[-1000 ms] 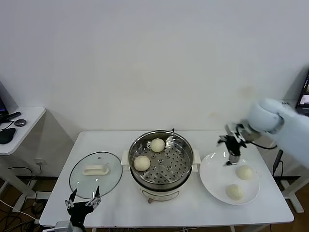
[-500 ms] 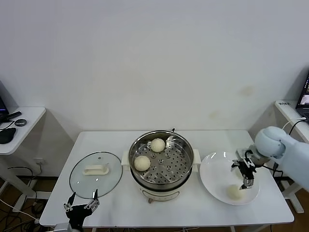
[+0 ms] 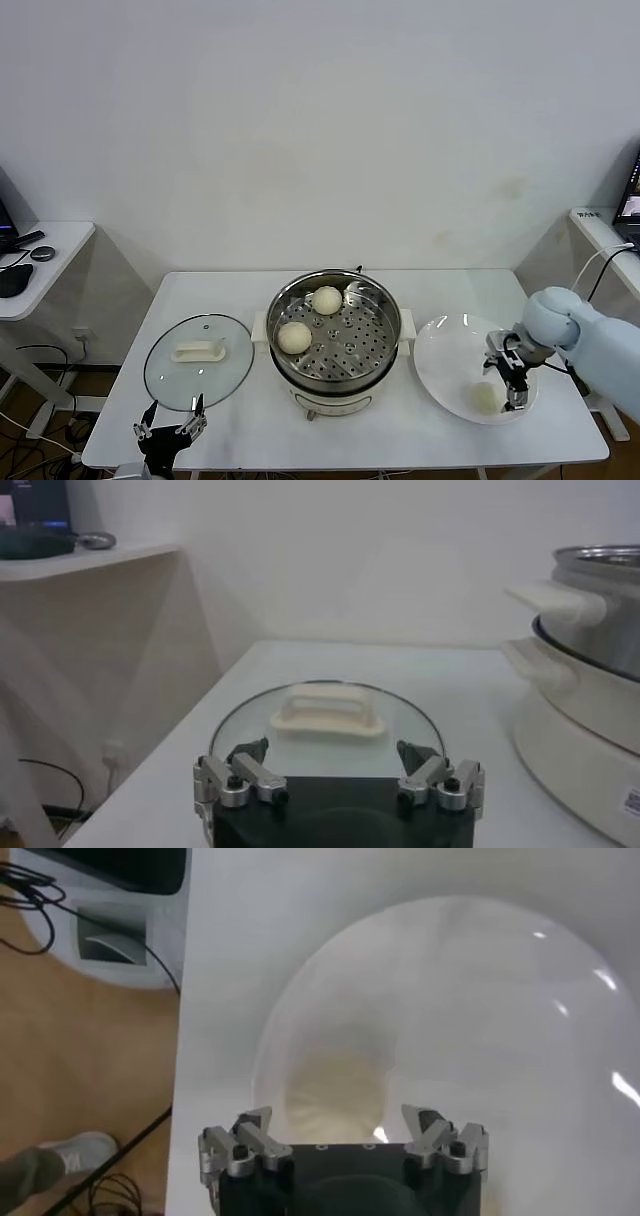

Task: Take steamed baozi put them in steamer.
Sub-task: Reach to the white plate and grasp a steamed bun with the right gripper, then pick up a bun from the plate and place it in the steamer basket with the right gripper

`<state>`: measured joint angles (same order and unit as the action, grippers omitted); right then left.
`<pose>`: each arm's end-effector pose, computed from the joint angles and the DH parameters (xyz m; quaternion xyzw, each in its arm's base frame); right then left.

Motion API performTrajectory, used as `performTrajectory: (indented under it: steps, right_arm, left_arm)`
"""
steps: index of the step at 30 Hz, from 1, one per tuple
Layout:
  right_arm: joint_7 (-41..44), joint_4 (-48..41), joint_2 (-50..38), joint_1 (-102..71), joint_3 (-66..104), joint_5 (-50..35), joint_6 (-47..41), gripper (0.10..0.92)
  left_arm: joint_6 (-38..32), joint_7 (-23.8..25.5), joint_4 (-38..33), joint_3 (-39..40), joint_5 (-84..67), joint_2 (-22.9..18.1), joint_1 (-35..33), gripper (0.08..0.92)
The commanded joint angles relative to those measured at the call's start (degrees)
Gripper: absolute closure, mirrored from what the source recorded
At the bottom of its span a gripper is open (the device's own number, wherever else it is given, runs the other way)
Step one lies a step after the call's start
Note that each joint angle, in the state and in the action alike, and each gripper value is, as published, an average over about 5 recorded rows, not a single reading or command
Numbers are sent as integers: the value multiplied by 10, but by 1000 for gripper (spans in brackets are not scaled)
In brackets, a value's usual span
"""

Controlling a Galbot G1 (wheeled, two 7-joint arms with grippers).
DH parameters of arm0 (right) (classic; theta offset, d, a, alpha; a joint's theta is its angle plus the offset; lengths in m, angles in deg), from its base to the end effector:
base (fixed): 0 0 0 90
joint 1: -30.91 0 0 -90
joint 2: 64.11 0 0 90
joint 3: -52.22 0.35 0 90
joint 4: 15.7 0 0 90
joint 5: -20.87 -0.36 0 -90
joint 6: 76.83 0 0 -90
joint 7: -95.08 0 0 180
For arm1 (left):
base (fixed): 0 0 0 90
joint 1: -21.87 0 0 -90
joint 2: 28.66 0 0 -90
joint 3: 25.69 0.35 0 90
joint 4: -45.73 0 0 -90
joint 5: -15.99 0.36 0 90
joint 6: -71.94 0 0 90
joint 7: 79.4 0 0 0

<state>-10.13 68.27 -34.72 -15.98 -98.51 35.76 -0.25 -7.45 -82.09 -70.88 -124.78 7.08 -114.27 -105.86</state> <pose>0.4438 -0.1846 -0.2180 0.5342 -0.4775 0.5160 0.4695 0.1386 0.0651 -0.3403 0.0764 -0.9805 0.0035 0.1813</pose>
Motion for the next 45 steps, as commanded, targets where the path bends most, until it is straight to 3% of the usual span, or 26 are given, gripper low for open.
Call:
performTrajectory:
  steps: [1, 21, 37, 45]
  right_arm:
    - [-4, -15, 11, -18, 7, 12, 3, 203]
    - [-9, -24, 23, -21, 7, 18, -3, 204]
    - [-7, -27, 24, 1, 8, 3, -9, 419]
    - [11, -15, 36, 232, -119, -86, -19, 431]
  left_arm:
    - [0, 0, 1, 0, 1, 0, 0, 177]
    - [0, 1, 1, 1, 1, -2, 0, 177]
    - [0, 1, 5, 2, 1, -1, 2, 177]
    - [0, 0, 11, 11, 8, -4, 14, 177]
